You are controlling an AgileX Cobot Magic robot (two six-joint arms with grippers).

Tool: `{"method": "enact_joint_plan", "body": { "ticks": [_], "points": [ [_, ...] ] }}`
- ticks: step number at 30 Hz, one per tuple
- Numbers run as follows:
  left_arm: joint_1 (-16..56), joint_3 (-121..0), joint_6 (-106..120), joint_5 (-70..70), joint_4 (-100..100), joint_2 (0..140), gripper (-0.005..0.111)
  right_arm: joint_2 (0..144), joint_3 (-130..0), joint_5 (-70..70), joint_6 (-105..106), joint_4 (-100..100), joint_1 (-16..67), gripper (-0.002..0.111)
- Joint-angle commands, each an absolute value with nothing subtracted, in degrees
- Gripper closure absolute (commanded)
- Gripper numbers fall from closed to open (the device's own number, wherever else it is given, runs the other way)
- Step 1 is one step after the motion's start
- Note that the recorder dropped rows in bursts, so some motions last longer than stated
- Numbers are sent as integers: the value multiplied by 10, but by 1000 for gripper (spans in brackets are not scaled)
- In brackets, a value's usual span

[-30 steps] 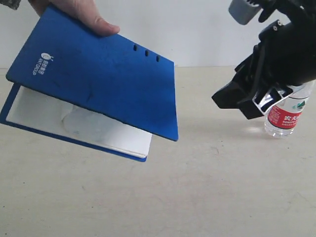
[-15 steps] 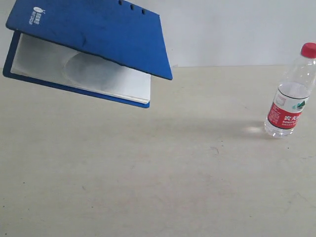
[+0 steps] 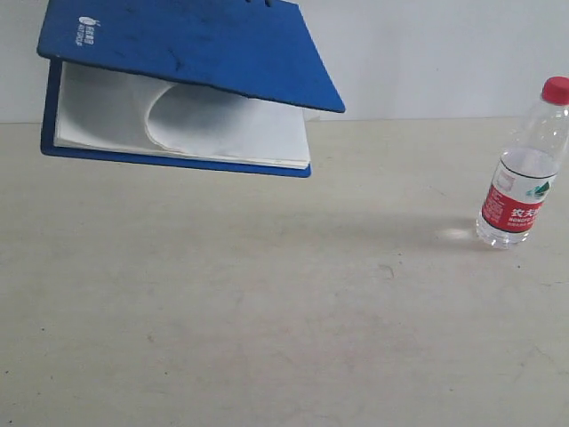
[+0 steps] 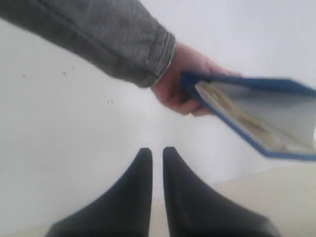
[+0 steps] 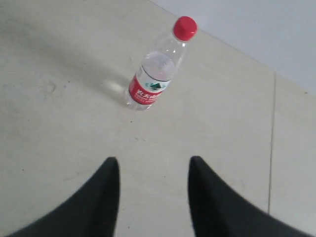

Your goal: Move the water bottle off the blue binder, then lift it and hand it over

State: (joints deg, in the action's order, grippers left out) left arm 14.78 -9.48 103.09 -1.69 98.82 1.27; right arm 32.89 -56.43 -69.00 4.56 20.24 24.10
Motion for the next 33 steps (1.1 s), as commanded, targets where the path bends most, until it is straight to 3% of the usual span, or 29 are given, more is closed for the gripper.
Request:
{"method": "enact_joint_plan", "body": {
  "ticks": [1,8,13,15,17,22,27,33],
  "points": [
    [153,-52,1034,56,999,10,100,238,-567,-700,-9,273,239,108],
    [153,-51,1027,186,999,10,100,13,-567,-700,-173,292,239,108],
    [153,-50,1027,210,999,5,100,0,-579,-700,-219,319,247,108],
    [153,-50,1027,217,999,0,100,0,-556,-625,-224,318,258,108],
    [153,-50,1027,220,999,0,100,0,-511,-527,-251,319,280,108],
    [153,-50,1028,223,999,0,100,0,-260,-296,-368,382,403,108],
    [153,-50,1029,225,999,0,100,24,-112,-287,-380,470,453,108],
    [153,-50,1029,226,999,0,100,24,-107,-336,-467,422,452,108]
  ]
}}
